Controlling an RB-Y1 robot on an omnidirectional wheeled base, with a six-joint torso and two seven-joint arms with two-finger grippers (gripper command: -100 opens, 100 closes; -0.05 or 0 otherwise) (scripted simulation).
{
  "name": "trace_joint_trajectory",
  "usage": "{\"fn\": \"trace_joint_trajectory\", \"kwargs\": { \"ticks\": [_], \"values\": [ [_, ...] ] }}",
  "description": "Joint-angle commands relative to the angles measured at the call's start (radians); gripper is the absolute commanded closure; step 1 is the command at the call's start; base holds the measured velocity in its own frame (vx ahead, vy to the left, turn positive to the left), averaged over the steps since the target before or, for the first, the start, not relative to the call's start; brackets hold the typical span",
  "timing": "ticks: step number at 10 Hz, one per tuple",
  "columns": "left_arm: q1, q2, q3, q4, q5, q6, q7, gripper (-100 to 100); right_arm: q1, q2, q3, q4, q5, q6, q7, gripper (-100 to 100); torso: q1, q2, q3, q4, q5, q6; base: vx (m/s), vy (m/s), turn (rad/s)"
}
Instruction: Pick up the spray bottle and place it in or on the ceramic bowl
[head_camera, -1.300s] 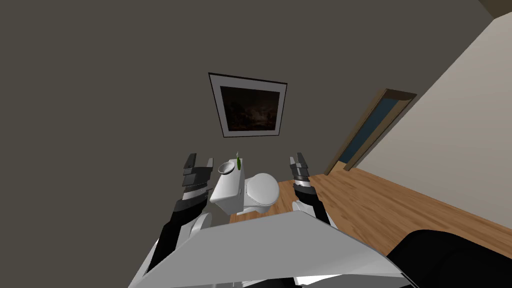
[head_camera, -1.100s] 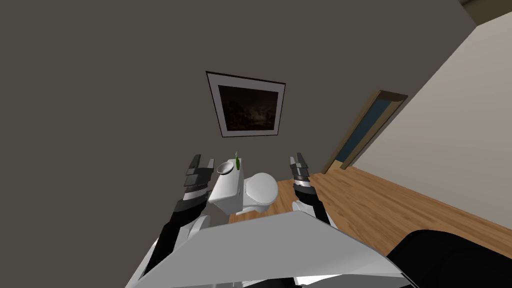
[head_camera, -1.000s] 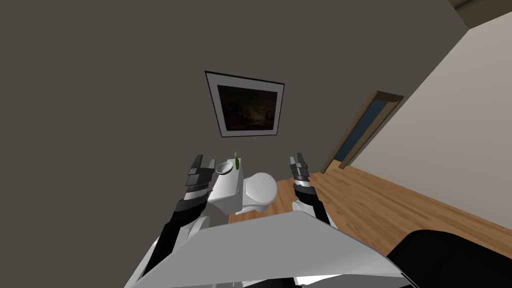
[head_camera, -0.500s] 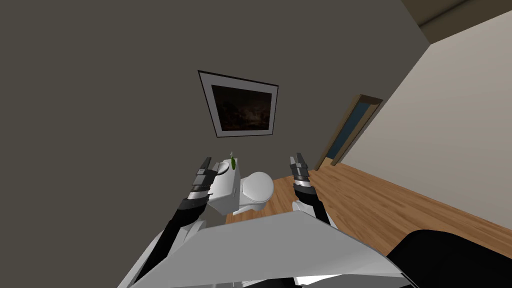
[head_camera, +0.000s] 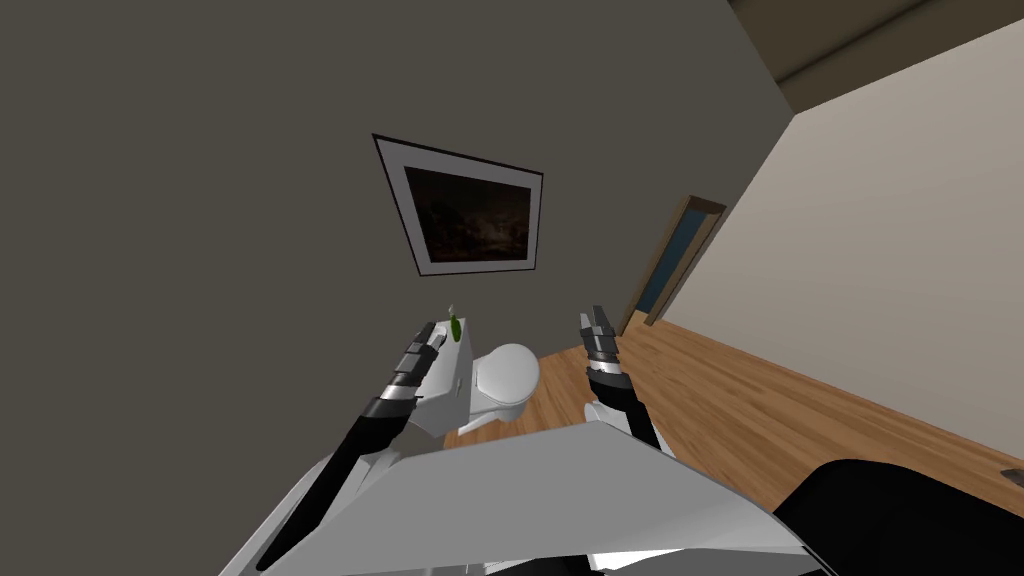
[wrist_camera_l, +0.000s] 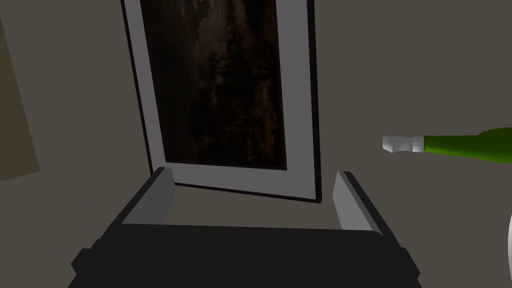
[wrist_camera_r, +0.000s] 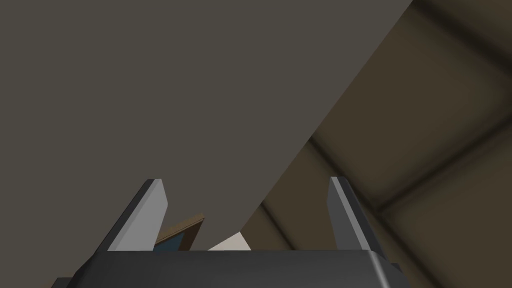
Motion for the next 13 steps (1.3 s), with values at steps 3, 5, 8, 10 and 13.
{"fn": "trace_joint_trajectory", "kwargs": {
  "ticks": [3,5,8,10,13],
  "values": [
    [-0.002,0.089,0.008,0.023,0.01,0.049,0.003,-100,0.0,0.0,0.0,0.0,0.0,0.0,0.0,0,0.002,0.0,0.0,0.0,0.0,0.0,-0.001,-0.038,-0.06],
    [0.0,0.134,0.008,0.041,0.014,0.076,0.003,-100,0.0,0.0,0.0,0.0,0.0,0.0,0.0,0,0.002,-0.001,0.0,0.0,0.0,0.0,0.002,-0.037,-0.072],
    [0.004,0.219,0.008,0.079,0.02,0.132,0.003,-100,0.0,0.0,0.0,0.0,0.0,0.0,0.0,0,0.002,0.0,0.0,0.0,0.0,-0.001,0.003,-0.035,-0.09],
    [0.006,0.263,0.008,0.1,0.024,0.162,0.004,-100,0.0,0.0,0.0,0.0,0.0,0.0,0.0,0,0.002,-0.001,0.0,0.0,0.0,-0.001,0.008,-0.035,-0.059],
    [0.011,0.342,0.008,0.143,0.031,0.223,0.004,-100,0.0,0.0,0.0,0.0,0.0,0.0,0.0,0,0.002,-0.001,-0.001,0.0,0.0,0.0,0.01,-0.042,-0.113]
  ]
}}
